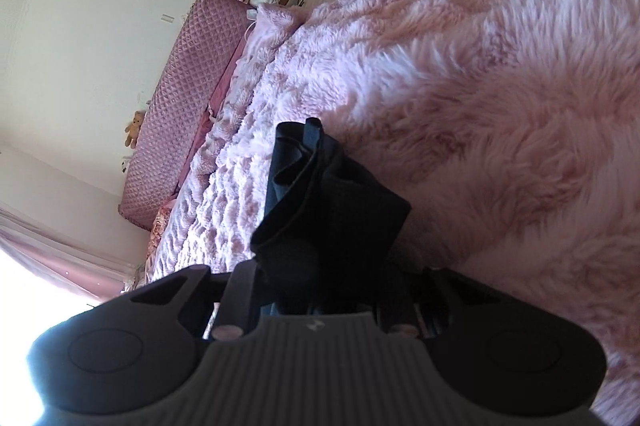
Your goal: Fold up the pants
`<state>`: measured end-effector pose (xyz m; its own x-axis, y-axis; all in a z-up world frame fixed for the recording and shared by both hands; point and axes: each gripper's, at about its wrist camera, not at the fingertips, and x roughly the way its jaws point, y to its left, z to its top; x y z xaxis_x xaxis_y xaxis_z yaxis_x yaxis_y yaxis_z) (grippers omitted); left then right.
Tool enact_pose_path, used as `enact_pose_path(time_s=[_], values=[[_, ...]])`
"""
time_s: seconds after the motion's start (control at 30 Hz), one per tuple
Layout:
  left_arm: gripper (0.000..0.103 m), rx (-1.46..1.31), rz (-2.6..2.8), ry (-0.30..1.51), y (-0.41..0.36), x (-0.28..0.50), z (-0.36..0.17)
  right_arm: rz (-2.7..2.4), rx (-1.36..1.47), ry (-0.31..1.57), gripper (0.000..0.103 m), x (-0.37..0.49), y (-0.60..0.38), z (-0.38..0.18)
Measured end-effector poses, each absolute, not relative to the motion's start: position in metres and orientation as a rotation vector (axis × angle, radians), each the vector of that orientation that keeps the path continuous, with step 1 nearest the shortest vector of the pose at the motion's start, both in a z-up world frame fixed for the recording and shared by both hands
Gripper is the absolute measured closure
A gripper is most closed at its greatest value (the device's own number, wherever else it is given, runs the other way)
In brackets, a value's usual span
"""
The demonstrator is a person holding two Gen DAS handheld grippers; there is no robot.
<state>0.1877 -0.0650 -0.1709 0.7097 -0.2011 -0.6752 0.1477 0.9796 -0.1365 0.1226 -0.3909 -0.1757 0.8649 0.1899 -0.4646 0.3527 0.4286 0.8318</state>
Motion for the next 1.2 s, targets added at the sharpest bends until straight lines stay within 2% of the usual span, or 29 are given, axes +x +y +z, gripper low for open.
enact_pose_path(time_s=[0.23, 0.3, 0.33, 0.43, 0.5, 0.67, 0.7, 0.77, 0.8, 0.97, 1.2], values=[[0.102, 0.040, -0.217, 0.691, -0.075, 0.178, -0.154, -0.006, 1.055, 0.473, 0.088, 0.124, -0.376, -0.146], [0.093, -0.032, -0.265, 0.610, -0.066, 0.178, -0.135, 0.011, 1.023, 0.459, 0.088, 0.125, -0.373, -0.137], [0.092, -0.047, -0.261, 0.596, -0.064, 0.182, -0.129, 0.013, 1.017, 0.459, 0.088, 0.125, -0.374, -0.136], [0.089, -0.087, -0.197, 0.839, -0.066, 0.233, -0.145, 0.000, 1.041, 0.461, 0.088, 0.123, -0.376, -0.140], [0.089, -0.162, -0.185, 0.864, -0.061, 0.247, -0.151, -0.002, 1.070, 0.467, 0.088, 0.122, -0.377, -0.145], [0.091, -0.308, -0.233, 0.862, -0.051, 0.261, -0.126, -0.019, 1.039, 0.477, 0.088, 0.115, -0.377, -0.145], [0.088, -0.268, -0.222, 0.881, -0.058, 0.269, -0.128, -0.017, 1.055, 0.476, 0.088, 0.114, -0.379, -0.148], [0.089, -0.100, -0.168, 1.037, -0.080, 0.294, -0.143, -0.024, 1.079, 0.478, 0.088, 0.112, -0.382, -0.154], [0.089, -0.107, -0.161, 1.053, -0.081, 0.298, -0.142, -0.030, 1.086, 0.483, 0.088, 0.111, -0.383, -0.156], [0.087, -0.350, -0.207, 0.876, -0.032, 0.234, -0.100, -0.030, 1.079, 0.487, 0.088, 0.104, -0.385, -0.161], [0.087, -0.245, -0.229, 0.886, -0.039, 0.203, -0.141, -0.025, 1.096, 0.486, 0.088, 0.103, -0.387, -0.165]])
